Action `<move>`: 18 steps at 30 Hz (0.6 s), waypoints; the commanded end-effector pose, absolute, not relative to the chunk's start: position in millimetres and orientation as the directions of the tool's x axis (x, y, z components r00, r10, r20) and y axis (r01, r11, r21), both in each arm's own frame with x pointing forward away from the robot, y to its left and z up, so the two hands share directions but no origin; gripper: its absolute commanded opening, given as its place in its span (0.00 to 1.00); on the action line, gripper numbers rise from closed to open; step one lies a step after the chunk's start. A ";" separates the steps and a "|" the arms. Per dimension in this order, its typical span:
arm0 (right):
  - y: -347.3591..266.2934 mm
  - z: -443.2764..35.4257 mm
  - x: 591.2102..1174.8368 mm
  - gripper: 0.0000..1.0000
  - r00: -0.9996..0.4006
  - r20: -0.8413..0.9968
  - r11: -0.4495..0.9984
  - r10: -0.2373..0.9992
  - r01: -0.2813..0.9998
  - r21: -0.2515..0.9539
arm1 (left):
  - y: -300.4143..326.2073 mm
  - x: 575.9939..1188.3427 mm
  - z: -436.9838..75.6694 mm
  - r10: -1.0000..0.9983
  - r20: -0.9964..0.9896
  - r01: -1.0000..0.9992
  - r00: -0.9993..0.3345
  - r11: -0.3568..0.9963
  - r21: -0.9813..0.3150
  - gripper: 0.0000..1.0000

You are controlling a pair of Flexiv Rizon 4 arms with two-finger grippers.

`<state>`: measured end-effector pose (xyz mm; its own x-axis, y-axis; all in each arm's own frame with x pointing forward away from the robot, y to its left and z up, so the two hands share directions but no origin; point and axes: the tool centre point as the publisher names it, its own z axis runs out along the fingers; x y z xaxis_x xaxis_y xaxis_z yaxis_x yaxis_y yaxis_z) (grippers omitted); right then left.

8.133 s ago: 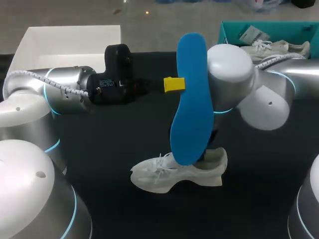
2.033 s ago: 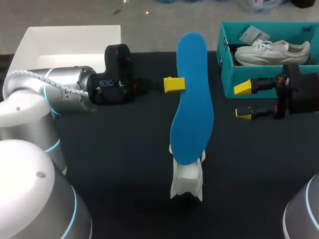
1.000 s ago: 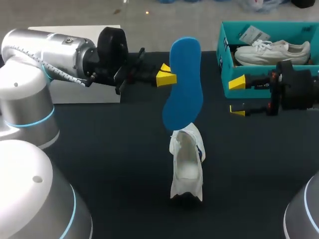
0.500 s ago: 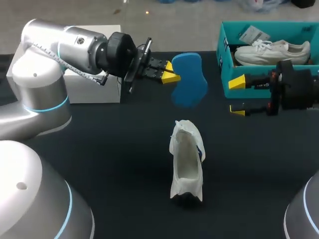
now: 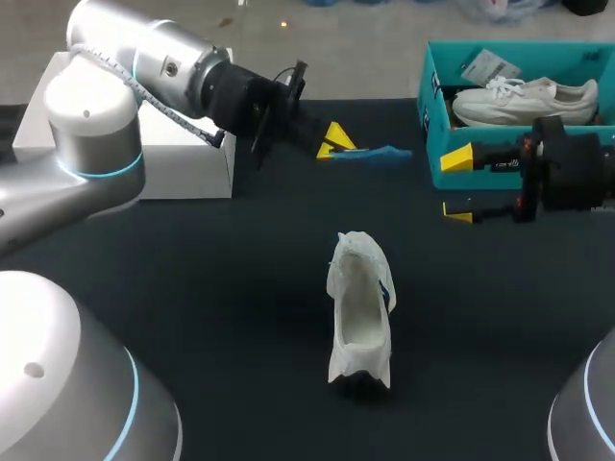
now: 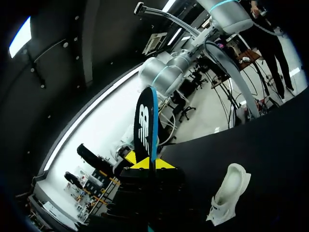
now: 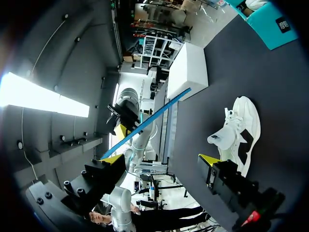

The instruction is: Take the shoe out of the shoebox, open the shoe tongue, remove and reinsert the insole, then place the shoe into the shoebox

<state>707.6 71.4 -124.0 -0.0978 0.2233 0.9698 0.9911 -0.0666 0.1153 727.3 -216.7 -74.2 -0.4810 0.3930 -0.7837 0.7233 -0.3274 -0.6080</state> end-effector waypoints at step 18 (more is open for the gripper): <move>108.6 -106.8 758.1 0.68 -0.111 0.957 -0.102 0.266 0.985 0.142 | -230.4 744.6 -107.7 0.282 -0.956 0.970 0.082 -0.241 0.012 0.00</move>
